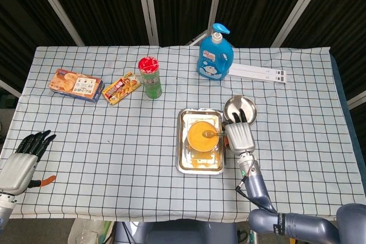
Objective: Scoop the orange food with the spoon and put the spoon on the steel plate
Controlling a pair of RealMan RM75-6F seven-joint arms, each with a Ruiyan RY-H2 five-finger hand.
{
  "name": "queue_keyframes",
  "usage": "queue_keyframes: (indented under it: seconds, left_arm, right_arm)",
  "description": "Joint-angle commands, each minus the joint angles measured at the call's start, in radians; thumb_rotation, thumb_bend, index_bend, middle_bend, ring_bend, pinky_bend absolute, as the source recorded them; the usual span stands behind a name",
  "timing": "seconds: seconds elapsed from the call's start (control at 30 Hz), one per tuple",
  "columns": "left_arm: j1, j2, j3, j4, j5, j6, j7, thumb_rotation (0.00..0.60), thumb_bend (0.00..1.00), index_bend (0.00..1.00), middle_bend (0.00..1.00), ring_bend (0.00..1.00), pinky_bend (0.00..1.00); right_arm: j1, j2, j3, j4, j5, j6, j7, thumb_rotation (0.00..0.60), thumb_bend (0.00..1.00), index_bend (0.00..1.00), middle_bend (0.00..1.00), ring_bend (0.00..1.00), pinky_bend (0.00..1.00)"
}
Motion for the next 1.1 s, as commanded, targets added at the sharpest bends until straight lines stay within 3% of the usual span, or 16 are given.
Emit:
queue_keyframes:
  seconds: [0.03, 1.1]
  left_arm:
    - [0.000, 0.000, 0.000, 0.000, 0.000, 0.000, 0.000, 0.600, 0.00, 0.00, 0.00, 0.00, 0.00]
    - [0.000, 0.001, 0.000, -0.003, -0.003, -0.001, 0.002, 0.600, 0.00, 0.00, 0.00, 0.00, 0.00]
  right_arm:
    - [0.001, -0.002, 0.001, 0.002, 0.001, -0.001, 0.001, 0.600, 0.47, 0.48, 0.43, 0.16, 0.00]
    - [0.001, -0.008, 0.001, 0.007, 0.011, 0.013, -0.008, 0.600, 0.47, 0.58, 0.47, 0.21, 0.00]
